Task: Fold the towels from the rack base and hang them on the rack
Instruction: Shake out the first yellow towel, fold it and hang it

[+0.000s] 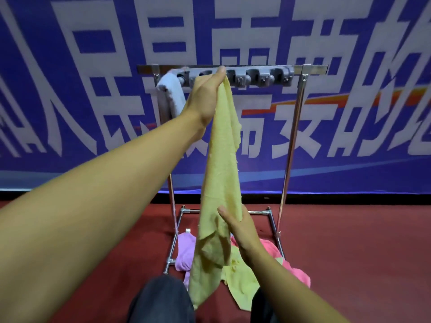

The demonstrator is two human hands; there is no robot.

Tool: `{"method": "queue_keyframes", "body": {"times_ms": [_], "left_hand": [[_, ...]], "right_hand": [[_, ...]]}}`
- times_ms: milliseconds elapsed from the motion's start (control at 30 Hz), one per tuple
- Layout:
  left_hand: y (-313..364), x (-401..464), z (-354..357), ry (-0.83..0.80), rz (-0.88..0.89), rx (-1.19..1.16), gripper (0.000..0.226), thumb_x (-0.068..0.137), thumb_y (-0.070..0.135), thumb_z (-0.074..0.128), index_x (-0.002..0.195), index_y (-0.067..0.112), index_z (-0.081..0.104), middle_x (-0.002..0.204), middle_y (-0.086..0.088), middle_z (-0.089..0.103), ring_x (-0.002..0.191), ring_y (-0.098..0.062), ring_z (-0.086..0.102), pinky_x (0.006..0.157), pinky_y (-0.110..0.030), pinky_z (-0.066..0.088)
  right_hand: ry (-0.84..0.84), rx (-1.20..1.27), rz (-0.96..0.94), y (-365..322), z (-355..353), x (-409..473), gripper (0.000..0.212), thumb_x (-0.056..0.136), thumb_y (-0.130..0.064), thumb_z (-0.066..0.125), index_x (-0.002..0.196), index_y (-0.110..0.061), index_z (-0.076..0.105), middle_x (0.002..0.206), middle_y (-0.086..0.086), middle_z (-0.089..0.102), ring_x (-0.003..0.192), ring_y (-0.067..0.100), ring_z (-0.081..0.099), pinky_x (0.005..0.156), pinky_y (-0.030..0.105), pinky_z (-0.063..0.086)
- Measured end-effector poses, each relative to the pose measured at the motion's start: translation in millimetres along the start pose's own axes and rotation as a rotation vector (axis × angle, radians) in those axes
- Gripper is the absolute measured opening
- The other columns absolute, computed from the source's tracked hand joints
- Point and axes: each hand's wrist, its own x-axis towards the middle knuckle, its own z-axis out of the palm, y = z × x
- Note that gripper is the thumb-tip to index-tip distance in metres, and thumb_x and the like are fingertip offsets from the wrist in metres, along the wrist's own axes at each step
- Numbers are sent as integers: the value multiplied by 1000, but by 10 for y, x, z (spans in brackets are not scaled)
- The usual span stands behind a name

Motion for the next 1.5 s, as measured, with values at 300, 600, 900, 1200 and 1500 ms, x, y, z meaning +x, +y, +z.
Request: {"method": "queue_keyframes", "body": {"times_ms": [300, 600, 900, 1200, 1500], "left_hand": [[163, 134, -30, 38, 3, -106, 27, 101, 49, 51, 105, 23, 57, 129, -8, 53, 115, -21, 57, 109, -54, 45], [-221, 174, -434, 107, -108, -100, 90, 79, 69, 61, 155, 27, 36, 158, -3, 36, 140, -26, 45, 110, -59, 42], [-1239, -191, -598, 120, -409, -233, 83, 94, 56, 60, 161, 33, 17, 169, 4, 15, 154, -26, 21, 114, -62, 36], [-1746, -781, -347, 54, -769, -373, 64, 89, 70, 53, 110, 13, 74, 103, -15, 77, 98, -32, 73, 88, -45, 60], [-1710, -1246, -217, -148, -956, -801, 70, 91, 69, 50, 73, 6, 75, 70, -14, 71, 65, -27, 70, 67, -32, 57]], "right_hand": [[131, -13, -52, -209, 426, -81, 139, 75, -37, 91, 154, -52, -23, 148, 14, 50, 115, 1, 62, 92, 23, 54], [142, 18, -252, -615, 283, -29, 44, 105, -17, 56, 139, -45, 58, 73, 5, 63, 65, 30, 56, 71, 39, 53], [-71, 238, -110, -1334, 180, 125, 50, 94, -17, 71, 141, -26, 60, 126, 6, 72, 98, 24, 76, 80, 38, 63], [-92, 184, -135, -1470, 174, 318, 76, 84, -23, 82, 148, -43, 47, 151, 2, 47, 127, 35, 60, 103, 59, 53], [-44, 67, -161, -1356, 131, 415, 54, 103, -25, 61, 148, -50, 44, 150, -1, 52, 122, 27, 66, 99, 51, 57]]}}
